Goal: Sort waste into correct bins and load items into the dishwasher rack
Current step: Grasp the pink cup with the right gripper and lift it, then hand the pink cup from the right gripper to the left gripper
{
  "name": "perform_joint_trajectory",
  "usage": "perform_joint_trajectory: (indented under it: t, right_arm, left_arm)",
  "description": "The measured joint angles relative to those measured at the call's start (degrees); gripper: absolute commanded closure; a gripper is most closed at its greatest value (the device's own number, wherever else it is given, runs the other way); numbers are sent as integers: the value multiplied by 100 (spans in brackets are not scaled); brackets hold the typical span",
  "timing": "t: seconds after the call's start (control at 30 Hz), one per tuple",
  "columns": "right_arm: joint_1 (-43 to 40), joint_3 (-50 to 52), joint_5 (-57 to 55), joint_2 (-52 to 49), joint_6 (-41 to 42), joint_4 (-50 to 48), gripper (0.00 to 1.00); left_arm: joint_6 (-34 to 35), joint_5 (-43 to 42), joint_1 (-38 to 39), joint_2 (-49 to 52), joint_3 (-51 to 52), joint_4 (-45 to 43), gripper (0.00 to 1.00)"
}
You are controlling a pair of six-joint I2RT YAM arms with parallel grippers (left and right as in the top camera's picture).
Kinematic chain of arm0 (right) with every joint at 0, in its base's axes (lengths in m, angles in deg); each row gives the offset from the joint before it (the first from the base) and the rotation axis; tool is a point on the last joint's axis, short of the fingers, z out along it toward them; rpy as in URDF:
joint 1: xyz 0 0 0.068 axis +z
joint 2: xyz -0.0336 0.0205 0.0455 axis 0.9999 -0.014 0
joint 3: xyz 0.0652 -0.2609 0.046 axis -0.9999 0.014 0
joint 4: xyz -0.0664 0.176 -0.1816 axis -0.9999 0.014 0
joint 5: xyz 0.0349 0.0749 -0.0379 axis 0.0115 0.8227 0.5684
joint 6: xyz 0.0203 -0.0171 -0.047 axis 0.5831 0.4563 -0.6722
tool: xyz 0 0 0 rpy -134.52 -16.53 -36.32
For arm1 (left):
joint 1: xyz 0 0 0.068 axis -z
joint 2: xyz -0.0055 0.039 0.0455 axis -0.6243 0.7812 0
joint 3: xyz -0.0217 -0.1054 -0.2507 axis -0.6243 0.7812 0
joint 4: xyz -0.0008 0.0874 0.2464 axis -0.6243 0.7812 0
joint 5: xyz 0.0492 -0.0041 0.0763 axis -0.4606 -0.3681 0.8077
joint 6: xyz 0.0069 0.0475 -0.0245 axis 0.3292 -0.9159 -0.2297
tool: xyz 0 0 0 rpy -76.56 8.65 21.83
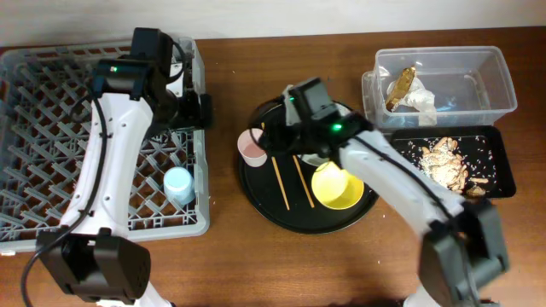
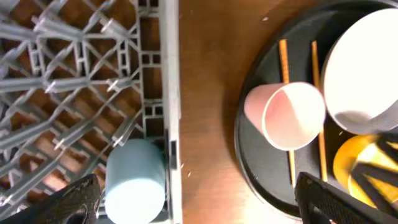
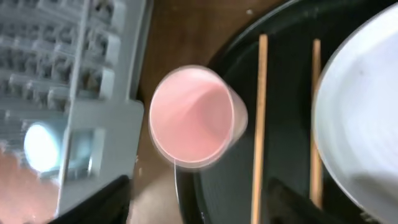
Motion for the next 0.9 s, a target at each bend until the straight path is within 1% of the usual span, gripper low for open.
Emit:
perform_joint_trajectory:
  t: [0.1, 0.13, 0.17, 0.2, 0.27, 0.37, 0.47, 0.5, 0.53, 0.57, 0.6, 0.67, 0.73, 0.77, 0.83, 0.9]
  right_arm:
    - [72, 4, -94, -702, 323, -66, 52]
    - [72, 13, -111, -831, 382, -59, 57]
    - [70, 17, -131, -863, 439, -76, 66]
    - [70, 15, -133, -859, 468, -146, 78]
    - [70, 15, -151, -859, 487, -146, 96]
    - [55, 17, -151, -859, 535, -122, 96]
    - [-166, 20, 431, -688, 448, 4, 96]
    - [-350, 22, 726, -494, 393, 24, 96]
    - [-658, 24, 1154, -184, 282, 46, 96]
    - [-1137, 22, 1738, 278, 111, 24, 96]
    - [-1410, 22, 2111, 514, -7, 20, 96]
    - [-2103, 9, 3377, 911, -483, 2, 96]
    - [-2293, 9, 4280, 896, -876, 9, 96]
    - [-2293, 11, 4741, 879, -1043, -72, 96]
    - [-2284, 13, 5508, 879, -1233, -472, 96]
    - [-2286, 13, 6022, 879, -1292, -796, 96]
  left_arm:
    - [0, -22, 15, 0, 2, -57, 1]
    - [0, -33, 15, 0, 2, -66, 1]
    - [0, -37, 15, 0, 2, -66, 1]
    - [0, -37, 15, 0, 2, -74, 1]
    - [0, -39, 15, 0, 2, -116, 1]
    - [0, -39, 15, 0, 4, -118, 1]
    - [-57, -332, 15, 0, 4, -173, 1]
    - [-184, -654, 7, 0, 4, -243, 1]
    - [-424, -1241, -7, 0, 4, -354, 1]
    - [-748, -2028, -26, 0, 4, -442, 1]
    - [-931, -2490, -46, 0, 4, -474, 1]
    - [-1545, -3980, -170, 0, 4, -516, 1]
    - [-1853, -4857, -232, 0, 4, -518, 1]
    - [-2061, -5497, -256, 0, 4, -516, 1]
    - [-2330, -6330, -247, 0, 4, -514, 1]
    - [-2441, -6782, -249, 0, 4, -407, 1]
